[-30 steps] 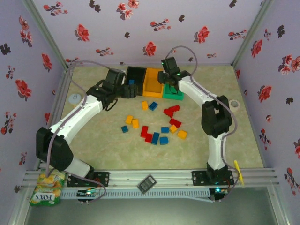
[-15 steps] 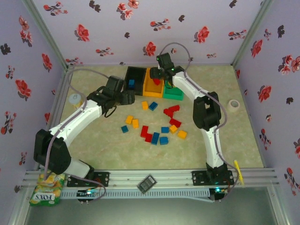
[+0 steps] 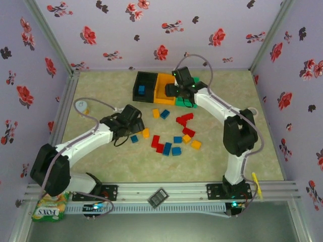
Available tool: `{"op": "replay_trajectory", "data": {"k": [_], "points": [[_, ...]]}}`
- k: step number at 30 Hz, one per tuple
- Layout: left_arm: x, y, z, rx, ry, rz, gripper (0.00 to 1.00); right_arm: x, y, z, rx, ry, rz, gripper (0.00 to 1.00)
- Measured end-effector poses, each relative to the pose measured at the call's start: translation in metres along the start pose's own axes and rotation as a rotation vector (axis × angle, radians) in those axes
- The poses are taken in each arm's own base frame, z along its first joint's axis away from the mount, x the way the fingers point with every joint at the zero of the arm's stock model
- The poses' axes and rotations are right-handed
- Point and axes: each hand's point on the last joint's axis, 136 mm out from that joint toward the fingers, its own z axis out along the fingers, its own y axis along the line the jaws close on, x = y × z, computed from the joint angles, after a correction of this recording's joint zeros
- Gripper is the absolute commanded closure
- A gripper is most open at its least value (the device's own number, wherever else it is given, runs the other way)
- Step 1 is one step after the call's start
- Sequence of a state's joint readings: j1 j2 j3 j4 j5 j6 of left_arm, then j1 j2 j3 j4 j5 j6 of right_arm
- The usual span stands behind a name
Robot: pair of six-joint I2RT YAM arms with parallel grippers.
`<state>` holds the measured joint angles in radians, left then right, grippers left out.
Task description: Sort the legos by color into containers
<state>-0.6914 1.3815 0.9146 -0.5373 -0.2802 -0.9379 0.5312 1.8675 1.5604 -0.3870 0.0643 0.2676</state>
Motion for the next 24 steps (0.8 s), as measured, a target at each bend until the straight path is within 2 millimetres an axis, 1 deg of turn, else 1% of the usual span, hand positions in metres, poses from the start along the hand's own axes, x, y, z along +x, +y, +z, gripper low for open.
{"op": "replay_trajectory", "data": {"k": [2,4,6,10,13,21,24], "points": [[0.009,0.003,0.012,-0.033,0.032,-0.006,0.18,0.002,0.001,-0.011,0.004,-0.011,-0.012,0.38],[0.017,0.006,0.022,-0.065,0.057,-0.009,0.18,0.003,-0.003,-0.018,0.019,-0.017,-0.021,0.38],[0.022,0.007,0.027,-0.081,0.073,-0.015,0.2,0.006,-0.008,-0.022,0.039,-0.017,-0.033,0.38],[0.031,0.005,0.032,-0.086,0.097,-0.017,0.22,0.016,-0.017,-0.031,0.07,-0.009,-0.046,0.38],[0.035,0.005,0.035,-0.088,0.114,-0.015,0.24,0.021,-0.02,-0.037,0.079,0.005,-0.047,0.39],[0.051,0.014,0.048,-0.128,0.167,-0.001,0.27,0.017,-0.021,-0.059,0.071,-0.026,-0.043,0.39],[0.054,0.015,0.051,-0.135,0.174,0.001,0.3,0.015,-0.02,-0.063,0.068,-0.033,-0.038,0.4]]}}
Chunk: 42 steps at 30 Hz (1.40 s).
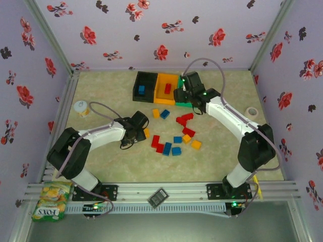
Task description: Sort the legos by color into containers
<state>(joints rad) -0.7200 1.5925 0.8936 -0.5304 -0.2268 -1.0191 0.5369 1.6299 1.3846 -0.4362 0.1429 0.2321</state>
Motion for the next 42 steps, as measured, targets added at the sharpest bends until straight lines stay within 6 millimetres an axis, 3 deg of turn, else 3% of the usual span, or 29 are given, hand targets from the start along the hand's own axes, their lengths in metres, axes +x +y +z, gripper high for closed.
{"op": "replay_trajectory", "data": {"k": [19,25,28,32,36,39,42], "points": [[0.002,0.0,0.014,-0.047,0.019,0.02,0.63,0.001,0.001,-0.009,-0.014,-0.003,0.016,0.41],[-0.006,0.001,0.006,-0.076,-0.001,0.058,0.65,0.006,0.0,-0.006,-0.011,0.007,0.03,0.41],[-0.032,-0.015,-0.01,-0.054,-0.055,0.088,0.65,0.012,-0.001,-0.003,-0.008,0.02,0.037,0.42],[-0.087,-0.048,-0.045,0.035,-0.18,0.1,0.65,0.018,-0.003,-0.002,-0.005,0.026,0.046,0.42],[-0.137,-0.066,-0.072,0.095,-0.289,0.091,0.65,0.031,-0.007,-0.003,0.0,0.042,0.059,0.42],[-0.169,-0.081,-0.078,0.117,-0.344,0.101,0.65,0.04,-0.008,-0.003,0.002,0.055,0.061,0.42],[-0.196,-0.095,-0.071,0.13,-0.378,0.125,0.65,0.049,-0.008,-0.004,0.003,0.069,0.065,0.42]]}}
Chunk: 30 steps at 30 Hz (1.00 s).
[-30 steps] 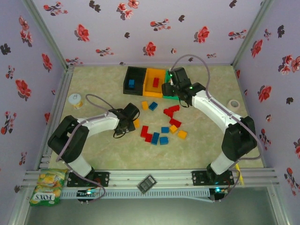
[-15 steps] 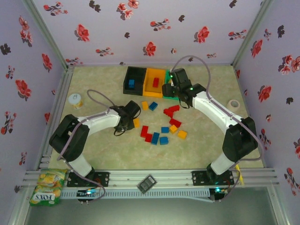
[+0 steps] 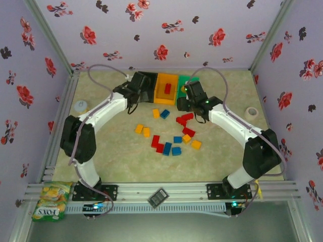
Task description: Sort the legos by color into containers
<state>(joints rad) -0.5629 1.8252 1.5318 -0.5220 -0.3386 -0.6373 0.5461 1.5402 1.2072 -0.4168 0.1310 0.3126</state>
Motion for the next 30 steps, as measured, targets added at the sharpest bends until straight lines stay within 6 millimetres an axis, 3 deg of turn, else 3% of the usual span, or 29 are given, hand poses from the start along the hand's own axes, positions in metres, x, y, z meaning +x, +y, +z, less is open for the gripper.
{"op": "replay_trajectory", "data": {"k": [7,14,19,23,25,30], "points": [[-0.056,-0.017,0.058,0.048,-0.04,0.048,0.64,0.019,0.001,-0.002,-0.004,0.026,-0.005,0.43],[-0.099,-0.035,0.109,0.101,-0.089,0.135,0.64,0.053,-0.002,-0.001,0.003,0.078,0.015,0.43],[-0.096,-0.041,0.137,0.112,-0.074,0.193,0.61,0.07,-0.003,0.001,0.008,0.106,0.027,0.43],[-0.085,-0.042,0.149,0.117,-0.045,0.224,0.34,0.072,-0.003,0.001,0.008,0.105,0.033,0.43],[-0.082,-0.043,0.15,0.128,-0.035,0.239,0.27,0.071,-0.001,0.0,0.005,0.101,0.032,0.43],[-0.077,-0.044,0.147,0.145,-0.032,0.255,0.26,0.071,0.002,0.0,0.002,0.095,0.029,0.43]]}}
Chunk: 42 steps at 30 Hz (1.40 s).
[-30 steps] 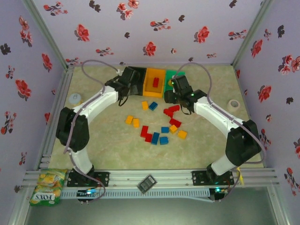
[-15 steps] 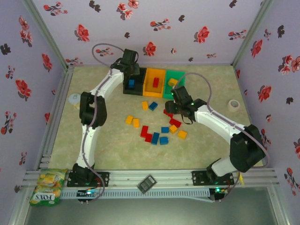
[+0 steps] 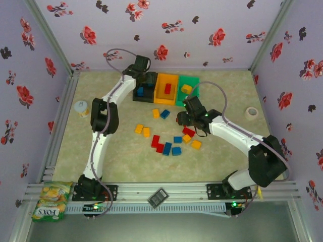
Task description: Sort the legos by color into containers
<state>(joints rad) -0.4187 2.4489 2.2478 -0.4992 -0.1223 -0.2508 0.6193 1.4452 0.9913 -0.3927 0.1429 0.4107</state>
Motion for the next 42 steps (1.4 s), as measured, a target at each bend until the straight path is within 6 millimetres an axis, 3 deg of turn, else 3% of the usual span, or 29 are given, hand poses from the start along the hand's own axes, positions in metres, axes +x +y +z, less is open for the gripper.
{"op": "replay_trajectory", "data": {"k": [5,8,13,16,19,25,34,42], "points": [[0.022,0.006,-0.029,-0.003,0.042,0.004,0.26,0.011,-0.003,0.004,0.012,0.02,0.004,0.43],[0.022,0.007,-0.067,0.006,0.022,-0.004,0.25,0.017,-0.007,0.006,0.026,0.034,0.002,0.43],[0.005,0.0,-0.134,0.05,-0.088,-0.034,0.23,0.03,-0.013,0.007,0.046,0.07,0.009,0.44],[0.017,-0.008,-0.161,0.077,-0.119,-0.038,0.22,0.042,-0.015,0.007,0.049,0.091,0.018,0.45],[0.042,-0.017,-0.168,0.088,-0.089,-0.027,0.22,0.059,-0.013,0.004,0.039,0.123,0.009,0.44],[0.089,-0.021,-0.159,0.081,0.001,-0.023,0.22,0.088,0.003,-0.002,0.0,0.185,-0.08,0.42],[0.082,-0.02,-0.176,0.093,-0.04,-0.037,0.22,0.104,-0.006,0.001,0.062,0.24,-0.171,0.42],[0.09,-0.017,-0.184,0.095,-0.04,-0.028,0.22,0.107,-0.009,0.013,0.098,0.277,-0.242,0.45]]}}
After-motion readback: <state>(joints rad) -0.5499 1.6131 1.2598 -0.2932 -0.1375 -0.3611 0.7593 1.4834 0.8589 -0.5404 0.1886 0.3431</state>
